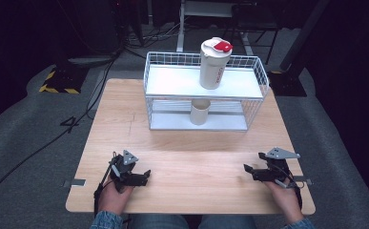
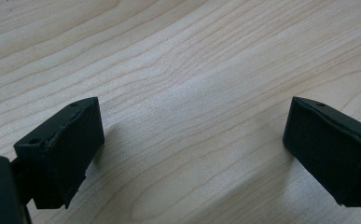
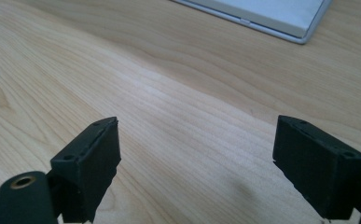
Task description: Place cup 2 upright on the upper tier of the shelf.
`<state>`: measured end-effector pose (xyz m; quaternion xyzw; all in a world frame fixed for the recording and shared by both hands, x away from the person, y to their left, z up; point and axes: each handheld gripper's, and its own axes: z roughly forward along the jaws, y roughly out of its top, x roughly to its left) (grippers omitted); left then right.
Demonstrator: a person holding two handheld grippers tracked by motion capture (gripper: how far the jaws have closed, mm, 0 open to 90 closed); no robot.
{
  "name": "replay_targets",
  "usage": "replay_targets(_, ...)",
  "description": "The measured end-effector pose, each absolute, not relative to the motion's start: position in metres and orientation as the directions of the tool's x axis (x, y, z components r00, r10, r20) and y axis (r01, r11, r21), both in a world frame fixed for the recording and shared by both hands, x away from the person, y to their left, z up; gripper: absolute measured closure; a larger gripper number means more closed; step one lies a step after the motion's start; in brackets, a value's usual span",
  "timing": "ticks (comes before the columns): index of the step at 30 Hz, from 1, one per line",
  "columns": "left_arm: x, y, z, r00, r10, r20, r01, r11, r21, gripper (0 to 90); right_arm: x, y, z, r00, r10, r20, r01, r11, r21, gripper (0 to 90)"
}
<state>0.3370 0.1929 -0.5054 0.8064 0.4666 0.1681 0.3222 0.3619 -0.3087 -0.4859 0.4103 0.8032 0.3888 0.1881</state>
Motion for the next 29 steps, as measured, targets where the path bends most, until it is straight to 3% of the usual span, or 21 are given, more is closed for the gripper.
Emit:
replay_targets(12, 0.337, 0.193, -0.505, 0.508, 0.861, -0.03, 0.644, -0.357, 0.677, 5.8, 0.366, -0.309, -0.504, -0.559, 0.829, 0.02, 0.566, 0.364, 0.74, 15.6)
replay_targets(29, 0.338, 0.194, -0.505, 0.504, 0.863, -0.032, 0.648, -0.354, 0.674, 5.3, 0.367, -0.306, -0.505, -0.516, 0.856, -0.009, 0.583, 0.359, 0.728, 10.6)
